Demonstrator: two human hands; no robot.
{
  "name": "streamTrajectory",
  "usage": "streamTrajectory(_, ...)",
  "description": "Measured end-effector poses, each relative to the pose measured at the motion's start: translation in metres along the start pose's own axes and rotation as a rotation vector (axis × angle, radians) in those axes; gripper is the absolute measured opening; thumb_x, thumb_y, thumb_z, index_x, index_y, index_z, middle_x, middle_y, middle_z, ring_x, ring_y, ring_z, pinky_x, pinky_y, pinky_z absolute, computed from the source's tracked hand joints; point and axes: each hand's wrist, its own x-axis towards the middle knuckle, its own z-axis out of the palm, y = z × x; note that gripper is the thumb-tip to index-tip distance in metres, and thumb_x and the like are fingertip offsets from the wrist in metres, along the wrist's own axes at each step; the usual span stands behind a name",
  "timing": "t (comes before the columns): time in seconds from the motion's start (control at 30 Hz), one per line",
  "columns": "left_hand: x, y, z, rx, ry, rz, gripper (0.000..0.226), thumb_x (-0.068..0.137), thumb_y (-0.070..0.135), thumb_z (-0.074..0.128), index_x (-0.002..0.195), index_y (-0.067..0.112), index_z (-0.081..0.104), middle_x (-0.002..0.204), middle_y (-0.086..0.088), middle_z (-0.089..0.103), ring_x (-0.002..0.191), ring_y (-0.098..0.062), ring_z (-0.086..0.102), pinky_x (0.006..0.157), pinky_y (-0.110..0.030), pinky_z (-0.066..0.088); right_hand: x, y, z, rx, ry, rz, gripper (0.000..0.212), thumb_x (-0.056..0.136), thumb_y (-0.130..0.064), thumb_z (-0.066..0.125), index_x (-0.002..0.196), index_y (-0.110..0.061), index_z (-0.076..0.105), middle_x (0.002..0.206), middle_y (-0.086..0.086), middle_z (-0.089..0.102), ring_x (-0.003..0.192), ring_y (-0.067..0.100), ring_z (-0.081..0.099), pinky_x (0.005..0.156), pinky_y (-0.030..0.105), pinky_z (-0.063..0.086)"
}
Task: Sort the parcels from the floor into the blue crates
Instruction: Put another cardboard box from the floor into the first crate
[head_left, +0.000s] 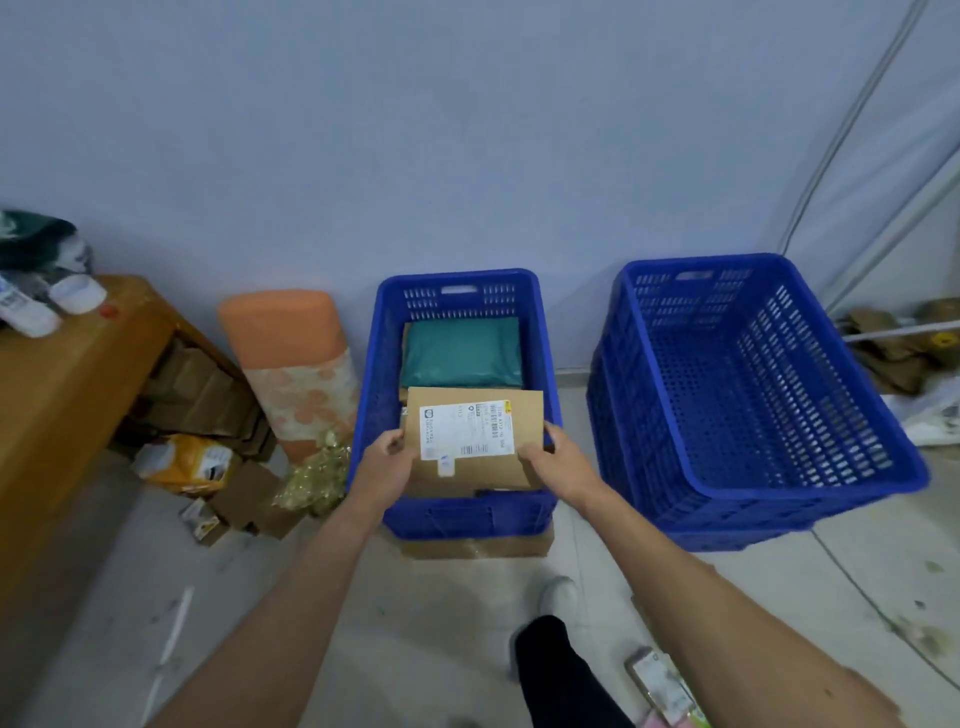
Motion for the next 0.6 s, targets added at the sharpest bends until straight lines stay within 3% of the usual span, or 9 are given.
streamTrajectory(0.1,0.033,0.009,0.005,0.032,0.031,-0.041,0.038,0.095,0.039,0.063,0.131,0.025,0.06,0.119,0.008,0.063,0.106,-0.015,0.064,0.097,-0.042,0.053,0.038,-0.006,0.001,0.029,-0.045,0.03,0.072,0.086,-0.06,0.056,0.149,-0.031,0.035,0.135,-0.007,0.053,0.12,0.019,0.053,0.1,0.04,0.046)
streamTrajectory(0.23,0.071,0.021,0.018,0.055,0.06,-0.063,0.03,0.096,0.039,0.062,0.125,0.032,0.06,0.101,0.024,0.059,0.096,-0.003,0.06,0.087,-0.034,0.052,0.078,-0.004,0.002,0.136,-0.105,0.128,0.068,0.086,-0.055,0.057,0.146,-0.033,0.036,0.137,-0.01,0.054,0.116,0.014,0.053,0.095,0.036,0.047)
streamTrajectory(0.4,0.111,0.012,0.042,0.153,-0.05,-0.121,0.031,0.098,0.035,0.059,0.128,0.027,0.061,0.121,0.006,0.068,0.11,-0.015,0.064,0.101,-0.045,0.051,0.114,0.019,0.01,0.135,-0.132,0.332,0.07,0.086,-0.051,0.06,0.144,-0.022,0.035,0.13,0.0,0.056,0.118,0.021,0.053,0.1,0.04,0.046)
streamTrajectory(0.6,0.17,-0.01,0.069,0.308,-0.196,-0.126,0.042,0.099,0.041,0.056,0.139,0.029,0.056,0.125,0.007,0.063,0.117,-0.016,0.06,0.098,-0.038,0.049,0.144,0.048,0.036,0.213,-0.059,0.555,0.069,0.085,-0.045,0.062,0.141,-0.01,0.04,0.123,0.004,0.061,0.109,0.022,0.059,0.097,0.038,0.05)
